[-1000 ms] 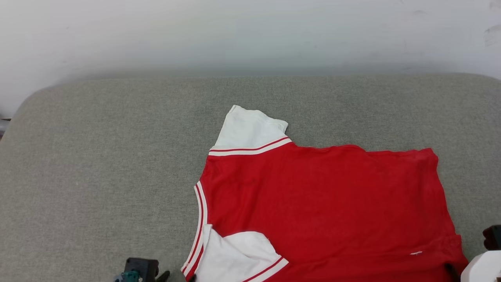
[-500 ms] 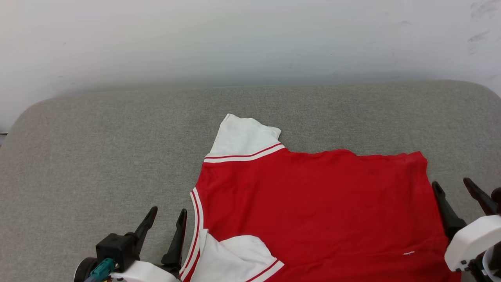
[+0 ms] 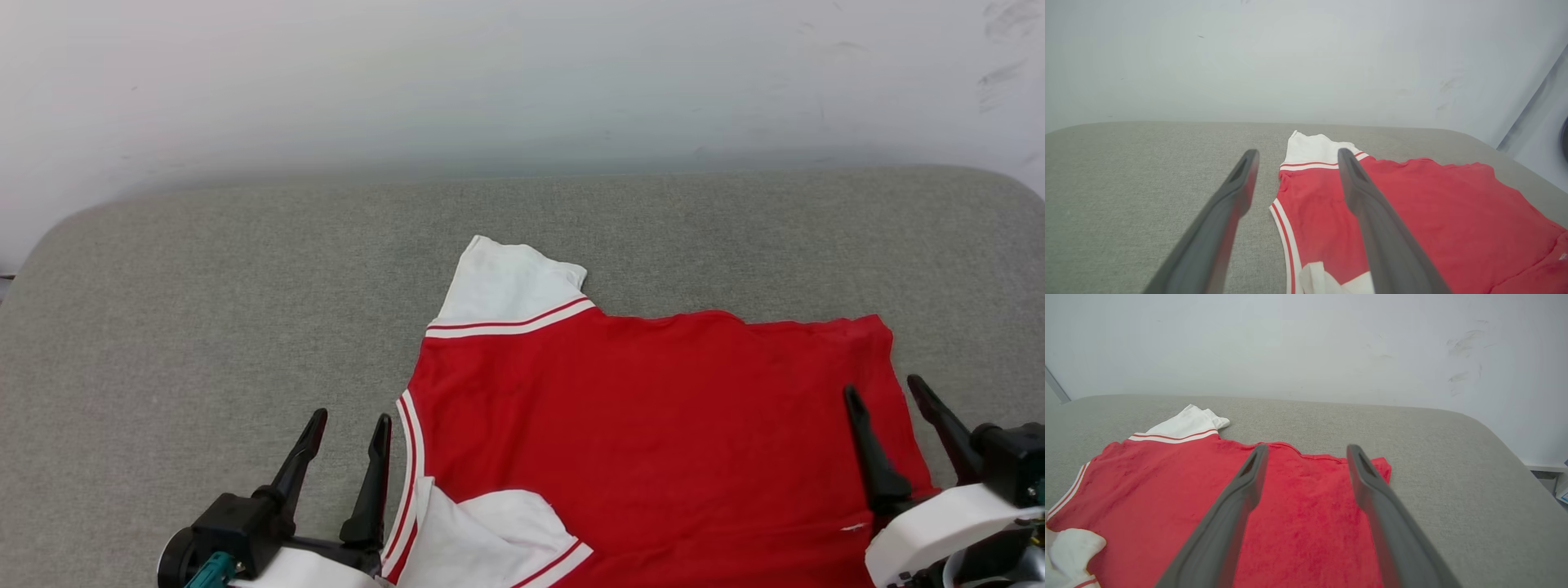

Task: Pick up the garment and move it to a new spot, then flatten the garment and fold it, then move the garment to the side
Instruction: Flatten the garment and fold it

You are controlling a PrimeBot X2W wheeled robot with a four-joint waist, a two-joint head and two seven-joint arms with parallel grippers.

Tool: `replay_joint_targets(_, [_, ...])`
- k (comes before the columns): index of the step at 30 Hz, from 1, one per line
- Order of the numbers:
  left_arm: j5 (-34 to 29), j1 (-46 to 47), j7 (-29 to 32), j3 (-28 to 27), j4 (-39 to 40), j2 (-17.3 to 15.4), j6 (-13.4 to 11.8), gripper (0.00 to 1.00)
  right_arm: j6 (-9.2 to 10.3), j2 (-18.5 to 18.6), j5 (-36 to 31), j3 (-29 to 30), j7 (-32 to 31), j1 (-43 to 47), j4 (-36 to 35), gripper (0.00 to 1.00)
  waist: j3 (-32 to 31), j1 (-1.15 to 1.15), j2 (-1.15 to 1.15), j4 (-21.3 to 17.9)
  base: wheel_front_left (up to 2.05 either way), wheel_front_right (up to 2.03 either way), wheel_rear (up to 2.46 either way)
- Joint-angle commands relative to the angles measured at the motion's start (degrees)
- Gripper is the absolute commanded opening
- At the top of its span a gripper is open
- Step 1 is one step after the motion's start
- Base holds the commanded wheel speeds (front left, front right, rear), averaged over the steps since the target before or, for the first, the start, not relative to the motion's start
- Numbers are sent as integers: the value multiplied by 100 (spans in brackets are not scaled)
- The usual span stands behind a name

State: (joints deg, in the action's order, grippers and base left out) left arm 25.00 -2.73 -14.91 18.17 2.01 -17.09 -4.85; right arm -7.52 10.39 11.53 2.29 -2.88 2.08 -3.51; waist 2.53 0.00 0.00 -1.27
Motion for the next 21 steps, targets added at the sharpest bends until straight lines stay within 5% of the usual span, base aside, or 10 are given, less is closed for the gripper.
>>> replay_joint_targets(1, [-58, -57, -37, -79, -14, 60, 46, 100, 7, -48, -4, -24, 58, 18, 11, 100, 1, 0, 0, -7, 0, 0, 0])
replay_joint_targets(12, [-603, -3, -33, -770, -209, 631, 706, 100, 7, -194, 59, -189, 265, -70, 114, 100, 141, 0, 0, -159, 0, 0, 0])
replay_joint_targets(21, [-752, 1210, 444, -545, -768, 210, 1103, 100, 7, -295, -72, -382, 171, -364, -146, 100, 862, 0, 0, -547, 0, 0, 0])
